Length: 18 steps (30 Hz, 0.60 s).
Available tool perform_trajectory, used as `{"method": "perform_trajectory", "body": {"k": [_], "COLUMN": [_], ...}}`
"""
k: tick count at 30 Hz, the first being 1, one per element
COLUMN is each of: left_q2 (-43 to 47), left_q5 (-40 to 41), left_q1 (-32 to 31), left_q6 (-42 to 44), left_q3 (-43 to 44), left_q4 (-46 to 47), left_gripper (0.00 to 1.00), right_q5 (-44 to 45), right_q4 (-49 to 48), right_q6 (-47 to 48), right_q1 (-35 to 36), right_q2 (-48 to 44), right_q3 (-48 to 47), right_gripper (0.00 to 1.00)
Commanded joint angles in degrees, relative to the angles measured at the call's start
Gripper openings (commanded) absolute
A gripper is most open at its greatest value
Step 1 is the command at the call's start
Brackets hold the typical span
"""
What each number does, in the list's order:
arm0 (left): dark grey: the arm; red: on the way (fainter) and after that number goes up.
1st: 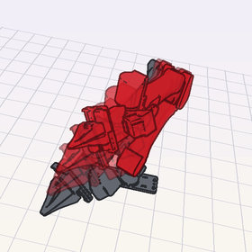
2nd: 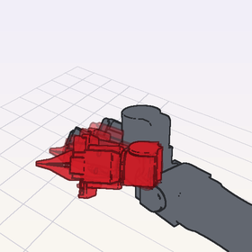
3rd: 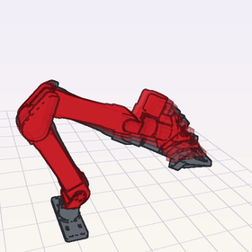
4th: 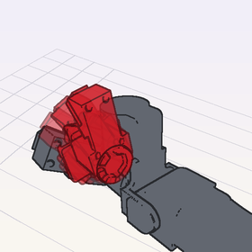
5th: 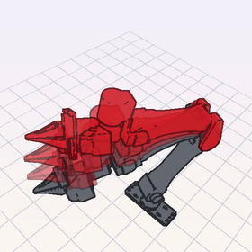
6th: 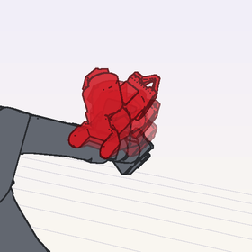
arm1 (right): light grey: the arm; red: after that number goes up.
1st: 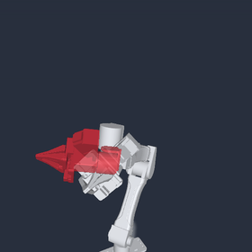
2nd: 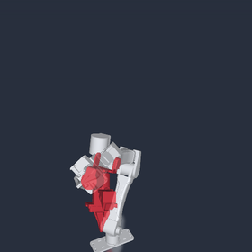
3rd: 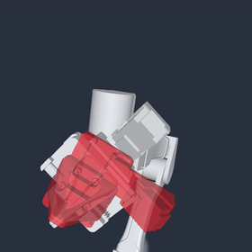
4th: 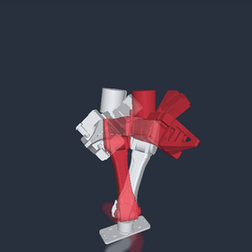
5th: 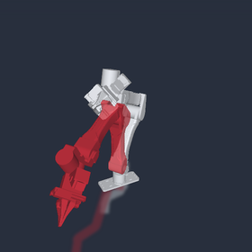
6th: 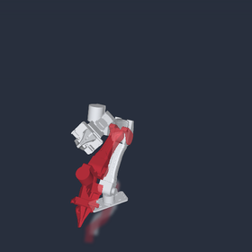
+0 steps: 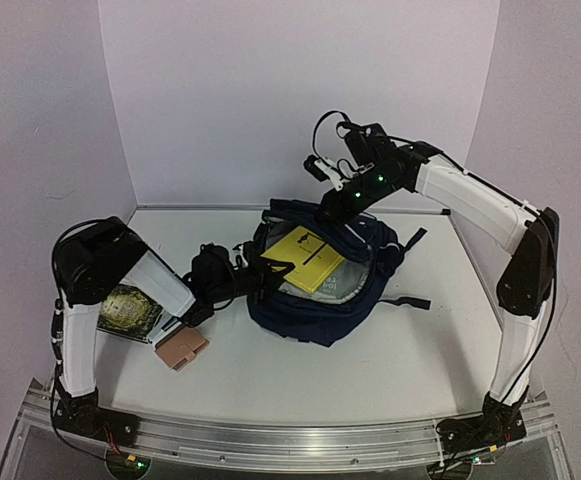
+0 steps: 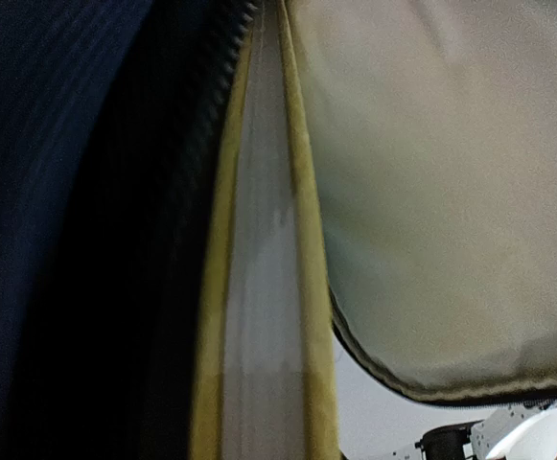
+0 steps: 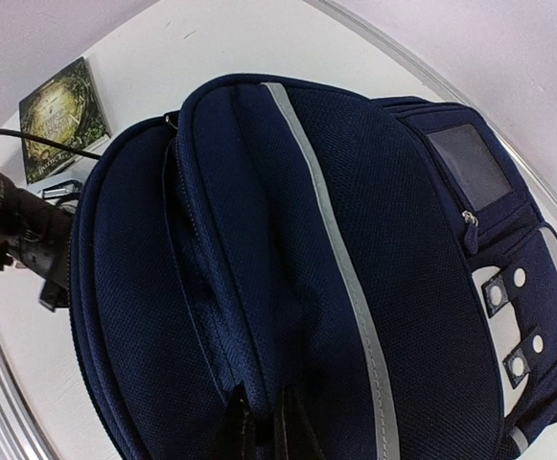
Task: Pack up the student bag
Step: Place the book in the student bag.
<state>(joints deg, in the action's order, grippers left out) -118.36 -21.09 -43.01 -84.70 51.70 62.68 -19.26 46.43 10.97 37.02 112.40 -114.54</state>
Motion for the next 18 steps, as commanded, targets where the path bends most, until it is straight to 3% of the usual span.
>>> {"method": "perform_trajectory", "body": {"k": [1,9,13,18], "left_q2": [-5.6,-12.1,-12.2,-8.3], "left_q5": [9.2,11.6,10.5,4.4], "left_q1": [-1.3,-1.6,-0.6,-0.7], "left_q6": [-7.0,-3.7,-0.3,6.8], "left_q3": [9.2,25.3,28.4,29.4], "left_q4": [12.6,0.5,-5.3,-15.7], "left_gripper": [0.00,0.01,0.09,0.31], "right_q5": [-7.1,-10.4,-8.3,-7.7], "right_q4": [-6.1,-8.0,-8.4,-8.5], "right_q6": [-3.1,-6.3,-5.4,-4.0], "right_q1": [1.2,1.7,1.3,-1.6], "right_q2": [-3.9,-5.4,-5.7,-5.1], "right_q3": [-2.6,2.9,4.4,3.7], "right_gripper": [0.00,0.00,0.00,0.00]}}
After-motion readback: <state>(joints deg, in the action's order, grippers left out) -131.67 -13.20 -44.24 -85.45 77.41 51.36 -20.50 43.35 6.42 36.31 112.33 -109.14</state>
